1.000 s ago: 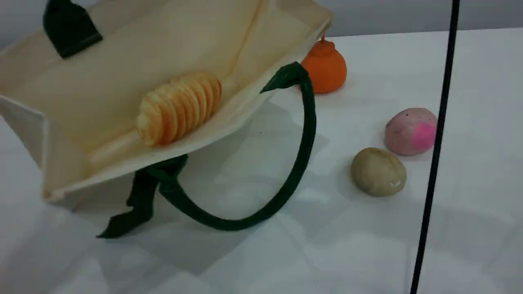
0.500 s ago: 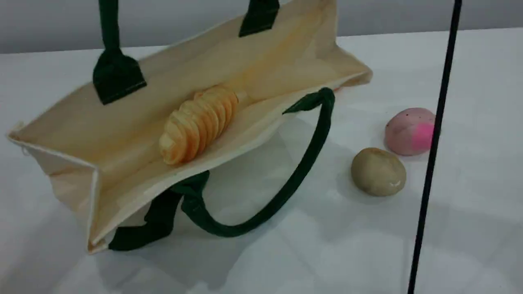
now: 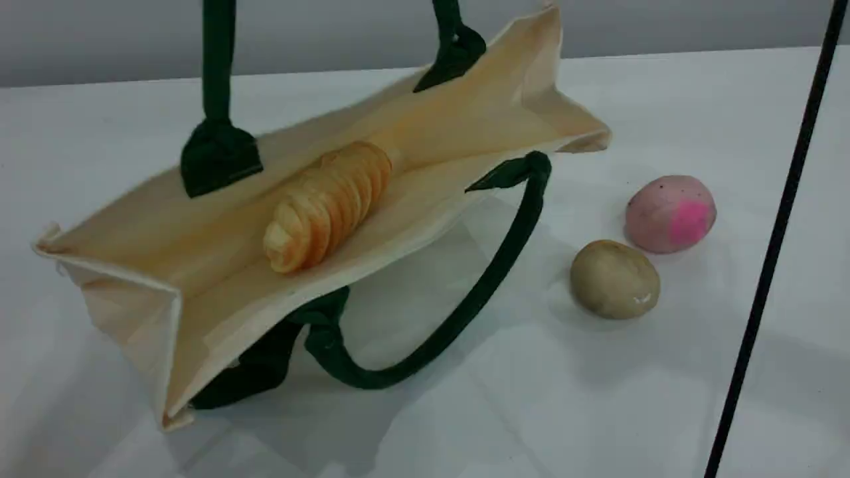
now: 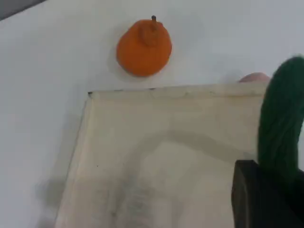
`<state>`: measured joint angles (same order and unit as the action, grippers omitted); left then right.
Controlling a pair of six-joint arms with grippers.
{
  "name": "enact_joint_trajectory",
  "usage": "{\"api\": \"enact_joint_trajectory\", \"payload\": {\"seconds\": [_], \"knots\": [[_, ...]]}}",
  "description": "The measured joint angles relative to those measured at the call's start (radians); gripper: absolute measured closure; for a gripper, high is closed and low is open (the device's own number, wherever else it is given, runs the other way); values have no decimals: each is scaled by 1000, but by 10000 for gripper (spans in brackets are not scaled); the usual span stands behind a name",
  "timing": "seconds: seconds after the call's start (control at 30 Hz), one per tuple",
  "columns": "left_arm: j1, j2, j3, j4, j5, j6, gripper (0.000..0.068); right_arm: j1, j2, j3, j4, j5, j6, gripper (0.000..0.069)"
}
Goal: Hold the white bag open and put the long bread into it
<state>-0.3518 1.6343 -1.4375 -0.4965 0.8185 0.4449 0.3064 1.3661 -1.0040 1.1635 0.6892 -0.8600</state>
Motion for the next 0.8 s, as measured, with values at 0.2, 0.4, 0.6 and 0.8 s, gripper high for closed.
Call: {"api": "enact_joint_trajectory", "payload": {"seconds": [0.2,0.4,0.6,0.8], "knots": [[0,3,0,-6,-2,18,579,0,0,0,-5,-1,0,261],[-1,3,0,-36,0,30,575,0,0,0,-5,-2,0,261],[-2,38,0,-41,5,30,564,0,0,0,-5,1,0,261],[-2,79,0,-30,9,47,525,1,0,-1,-11,12,0,261]]}}
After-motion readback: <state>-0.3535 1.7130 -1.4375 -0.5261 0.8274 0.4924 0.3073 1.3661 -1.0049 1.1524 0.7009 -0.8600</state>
